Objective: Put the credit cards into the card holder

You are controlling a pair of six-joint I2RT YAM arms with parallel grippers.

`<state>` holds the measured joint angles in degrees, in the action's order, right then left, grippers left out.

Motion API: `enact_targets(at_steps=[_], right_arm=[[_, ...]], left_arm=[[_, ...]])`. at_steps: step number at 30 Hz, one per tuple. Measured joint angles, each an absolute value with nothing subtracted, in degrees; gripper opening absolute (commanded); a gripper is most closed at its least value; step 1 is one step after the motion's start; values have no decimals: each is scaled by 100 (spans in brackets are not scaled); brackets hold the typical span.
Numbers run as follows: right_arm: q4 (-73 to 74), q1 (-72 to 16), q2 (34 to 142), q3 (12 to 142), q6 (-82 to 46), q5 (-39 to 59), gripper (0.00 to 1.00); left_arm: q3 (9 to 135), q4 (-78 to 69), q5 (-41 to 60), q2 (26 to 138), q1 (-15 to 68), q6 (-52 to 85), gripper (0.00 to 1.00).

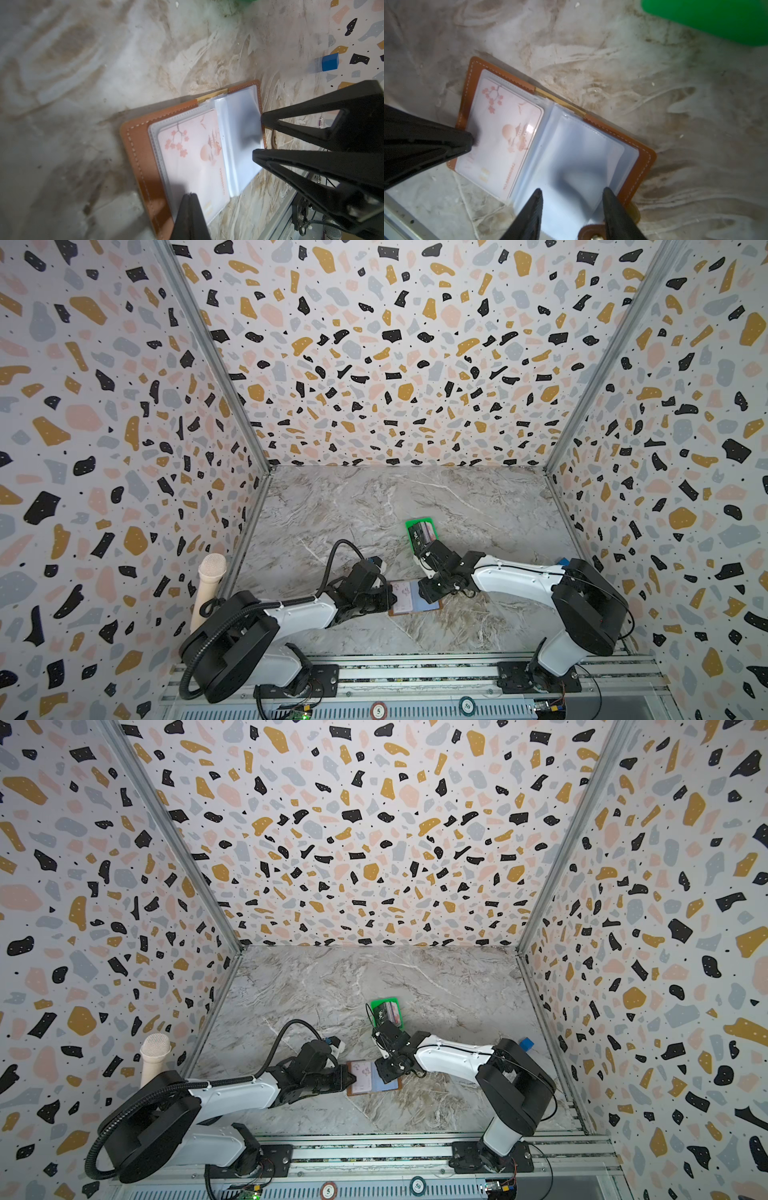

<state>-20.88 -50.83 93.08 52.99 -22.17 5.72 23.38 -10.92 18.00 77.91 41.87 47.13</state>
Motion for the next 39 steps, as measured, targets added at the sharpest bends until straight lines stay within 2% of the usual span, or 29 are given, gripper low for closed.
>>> enact_targets(at_steps=[10, 39], right_arm=[[-1977, -5068, 9389, 5256, -2252, 652, 49], [-1450, -5282, 9557, 5430, -2362, 1750, 51]], left_arm=[[2338, -1341, 1822, 7935, 4213, 4713, 0], [2137, -2342, 2008, 8305, 4217, 4928, 0]])
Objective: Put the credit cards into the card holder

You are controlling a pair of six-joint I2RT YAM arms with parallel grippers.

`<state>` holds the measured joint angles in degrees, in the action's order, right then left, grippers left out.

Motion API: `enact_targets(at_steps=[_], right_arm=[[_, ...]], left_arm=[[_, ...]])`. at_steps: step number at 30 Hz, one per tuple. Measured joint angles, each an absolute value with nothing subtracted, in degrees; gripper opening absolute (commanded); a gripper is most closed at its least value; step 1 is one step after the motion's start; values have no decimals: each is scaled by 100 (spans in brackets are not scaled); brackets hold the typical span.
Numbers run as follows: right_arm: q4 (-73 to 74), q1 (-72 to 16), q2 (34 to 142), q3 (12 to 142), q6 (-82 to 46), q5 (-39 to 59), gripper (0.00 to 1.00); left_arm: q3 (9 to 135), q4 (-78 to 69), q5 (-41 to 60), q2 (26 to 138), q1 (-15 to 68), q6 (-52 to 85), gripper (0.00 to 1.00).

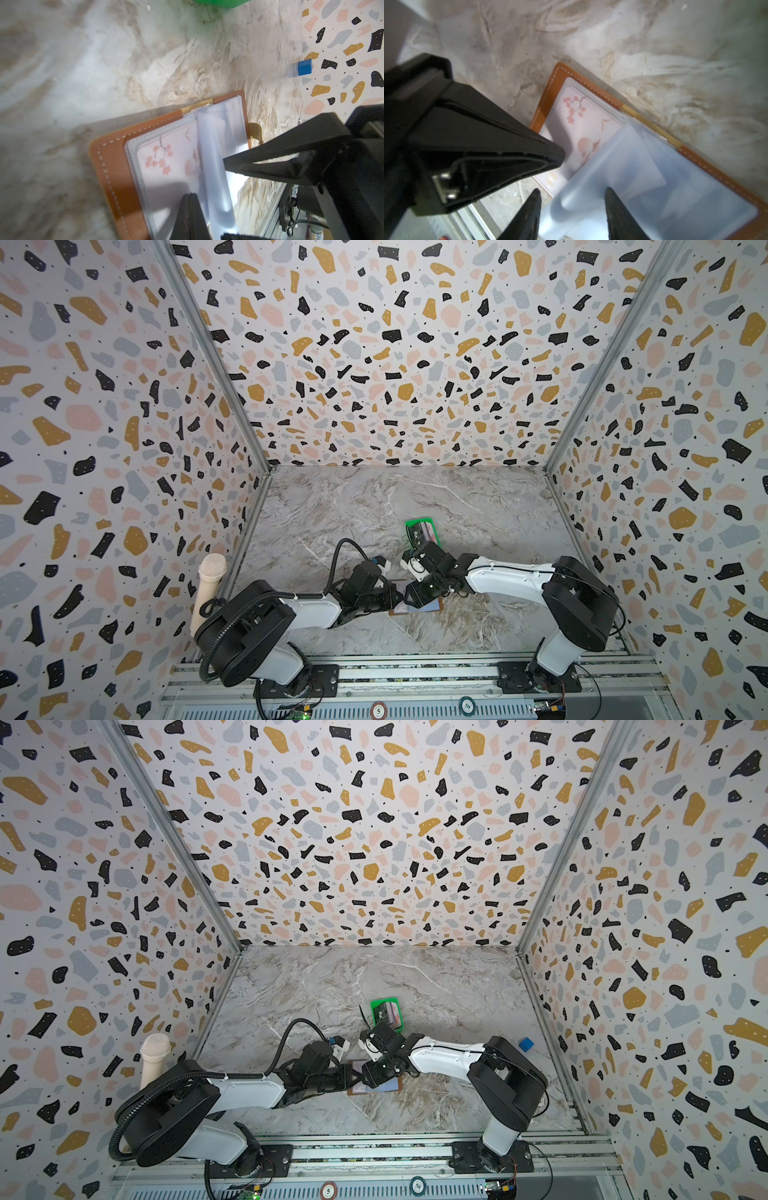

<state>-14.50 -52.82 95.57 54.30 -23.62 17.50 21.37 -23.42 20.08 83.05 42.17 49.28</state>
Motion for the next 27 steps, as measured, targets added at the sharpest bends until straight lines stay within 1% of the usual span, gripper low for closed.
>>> enact_targets(at_steps=[7, 12, 17, 24, 27], right_arm=[[-1367, -5332, 9612, 5535, -2399, 1828, 51], [-1323, -5415, 9769, 5548, -2416, 1852, 51], [-1326, -5529, 9959, 5684, -2410, 1839, 50], [-1334, -5719, 10018, 5861, -2342, 1717, 50], [-1450, -5745, 10018, 5861, -2300, 1632, 50]], left_arm=[[2060, -2366, 1994, 8187, 4215, 5124, 0], [1986, -2003, 1900, 7653, 4080, 5216, 0], [1988, -1953, 1852, 7255, 3892, 5214, 0], [2182, -1990, 1865, 7776, 3953, 5151, 1], [2309, -1977, 1879, 8084, 4021, 5028, 0]])
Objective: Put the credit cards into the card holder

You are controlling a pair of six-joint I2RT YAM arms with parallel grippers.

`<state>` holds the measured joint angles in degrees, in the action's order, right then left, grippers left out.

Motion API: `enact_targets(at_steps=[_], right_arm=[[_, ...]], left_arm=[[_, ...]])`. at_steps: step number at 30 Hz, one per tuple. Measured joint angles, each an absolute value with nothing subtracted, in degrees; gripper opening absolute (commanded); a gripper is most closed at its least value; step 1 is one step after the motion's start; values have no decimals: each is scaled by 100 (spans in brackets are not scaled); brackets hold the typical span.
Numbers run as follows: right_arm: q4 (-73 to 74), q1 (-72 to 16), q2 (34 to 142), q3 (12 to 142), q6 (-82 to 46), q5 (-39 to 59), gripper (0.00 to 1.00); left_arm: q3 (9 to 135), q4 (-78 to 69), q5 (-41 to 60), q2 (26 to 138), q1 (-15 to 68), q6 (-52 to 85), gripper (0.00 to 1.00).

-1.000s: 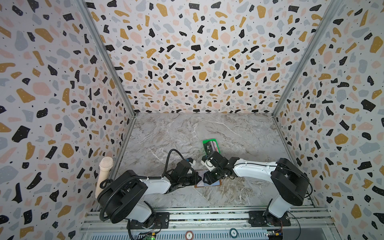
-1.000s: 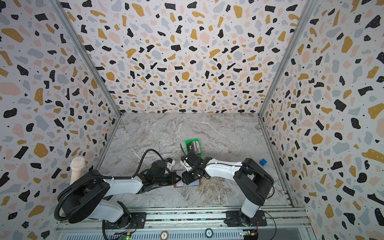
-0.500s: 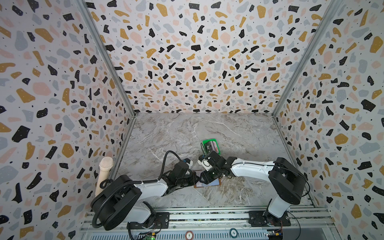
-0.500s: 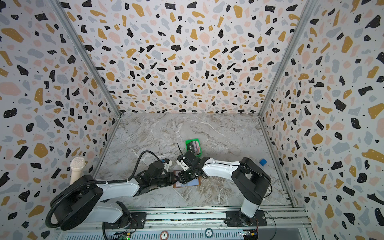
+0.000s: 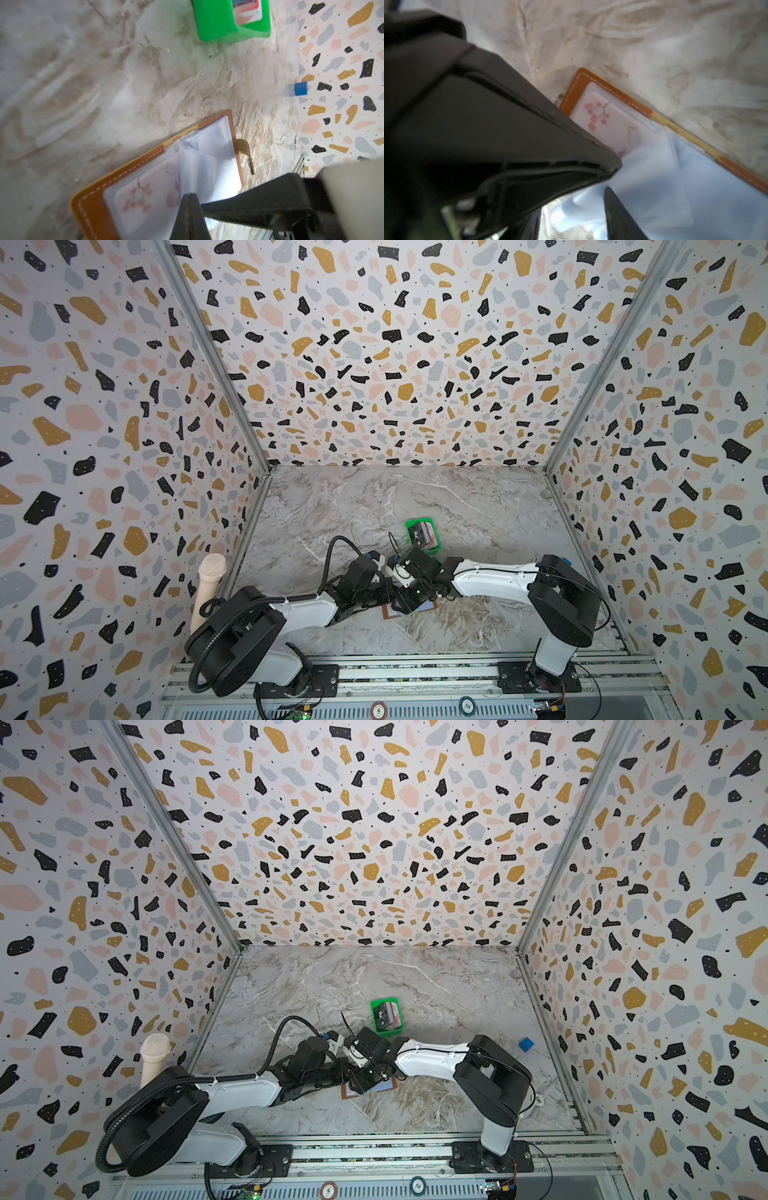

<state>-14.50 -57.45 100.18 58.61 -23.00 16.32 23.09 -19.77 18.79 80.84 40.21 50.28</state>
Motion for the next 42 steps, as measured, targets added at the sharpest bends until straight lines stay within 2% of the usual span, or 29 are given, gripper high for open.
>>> enact_targets(at_steps=[9, 16, 27, 42], right_arm=[[-1601, -5723, 9625, 5806, -2294, 1363, 50], [-1236, -5284, 9067, 5374, -2578, 1500, 50], [-980, -5177, 9080, 5212, -2700, 1828, 52], [-1302, -5054, 9450, 5164, -2674, 1079, 51]], left_arm=[[2405, -2163, 1855, 8493, 4058, 4862, 0], [2357, -2156, 1817, 8407, 4062, 4866, 0], [2357, -2152, 1813, 8407, 4062, 4869, 0], [2357, -2130, 1817, 8392, 4062, 4882, 0]])
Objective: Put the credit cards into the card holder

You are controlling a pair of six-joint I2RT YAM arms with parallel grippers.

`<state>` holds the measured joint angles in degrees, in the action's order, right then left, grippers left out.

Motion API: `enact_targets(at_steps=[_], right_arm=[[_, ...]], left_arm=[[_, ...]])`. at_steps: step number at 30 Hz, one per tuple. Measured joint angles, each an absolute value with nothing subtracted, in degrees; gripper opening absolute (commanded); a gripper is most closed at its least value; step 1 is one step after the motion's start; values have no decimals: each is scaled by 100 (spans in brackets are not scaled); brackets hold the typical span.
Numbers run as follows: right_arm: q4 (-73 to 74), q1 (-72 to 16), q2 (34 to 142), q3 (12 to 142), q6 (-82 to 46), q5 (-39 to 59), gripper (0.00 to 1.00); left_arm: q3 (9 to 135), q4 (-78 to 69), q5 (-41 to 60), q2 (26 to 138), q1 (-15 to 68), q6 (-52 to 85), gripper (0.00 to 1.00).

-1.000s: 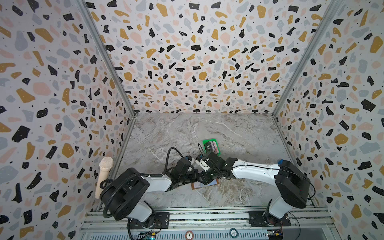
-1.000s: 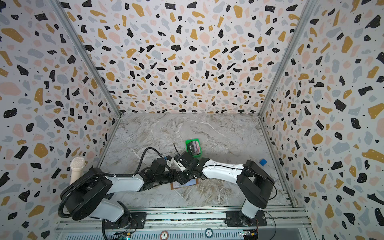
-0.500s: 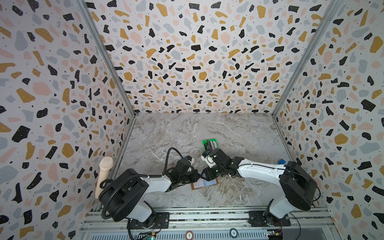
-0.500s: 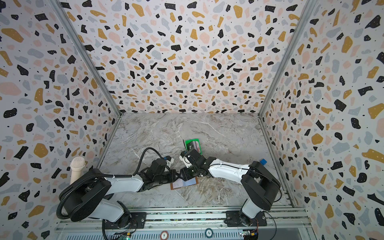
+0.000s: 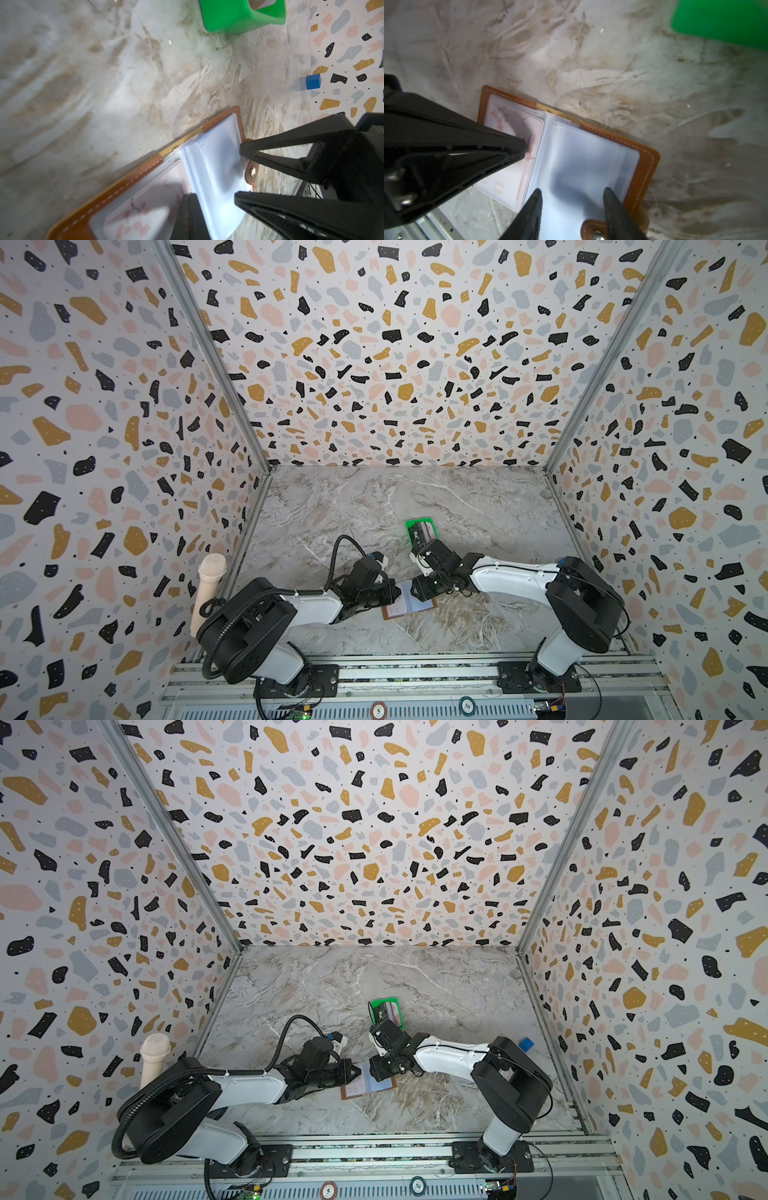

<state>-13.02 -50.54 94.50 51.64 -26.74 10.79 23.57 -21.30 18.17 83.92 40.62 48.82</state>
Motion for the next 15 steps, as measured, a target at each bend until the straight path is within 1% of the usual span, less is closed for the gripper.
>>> enact_targets(at_steps=[7, 15], right_arm=[[-1225, -5081, 9478, 5148, -2668, 1135, 51], [-991, -5157, 9620, 5188, -2650, 1599, 52]], left_arm=[[2357, -2265, 1900, 8501, 4062, 4880, 0], [2357, -2552, 1970, 8702, 4062, 4882, 0]])
